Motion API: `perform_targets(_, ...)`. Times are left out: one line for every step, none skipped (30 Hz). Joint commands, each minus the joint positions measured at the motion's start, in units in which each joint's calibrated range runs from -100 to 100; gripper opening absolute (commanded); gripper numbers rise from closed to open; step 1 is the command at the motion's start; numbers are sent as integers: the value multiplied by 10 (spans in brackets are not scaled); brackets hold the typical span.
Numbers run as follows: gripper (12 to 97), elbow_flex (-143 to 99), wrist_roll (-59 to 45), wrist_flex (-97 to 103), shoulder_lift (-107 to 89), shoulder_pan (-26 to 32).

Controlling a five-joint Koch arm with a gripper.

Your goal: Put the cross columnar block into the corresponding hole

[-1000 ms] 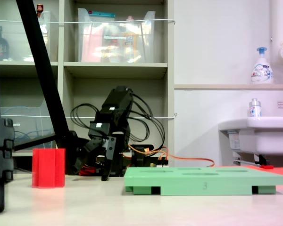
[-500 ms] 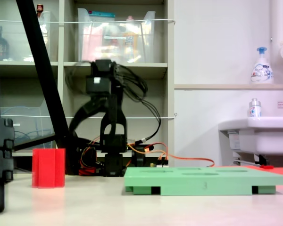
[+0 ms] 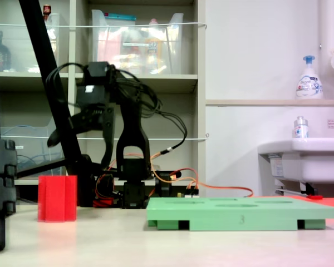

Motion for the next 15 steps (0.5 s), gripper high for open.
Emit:
perform_targets(777,50,-12,-36,15,-8)
perform_targets(777,51,-14,-36,25,-10)
perform_targets(777,50,-14,-36,36,-13)
perform_targets(776,50,-15,-36,47,-17)
perform_targets(776,51,-17,-36,63,-18)
perform_targets(776,51,-20,-36,72,-20)
perform_targets(776,51,-22,-36,86,-21)
perform_targets(777,53,-22,-36,95,-23)
perform_targets(777,55,-22,-36,106,-24)
perform_targets(777,56,-23,-36,114,-25)
perform_targets(776,56,-23,-36,121,-26)
perform_targets(776,57,-24,-36,130,-27)
perform_targets(776,58,-25,-36,139,-28)
perform_targets(776,58,-27,-36,148,-29)
perform_targets(776,61,-29,-36,162,-30)
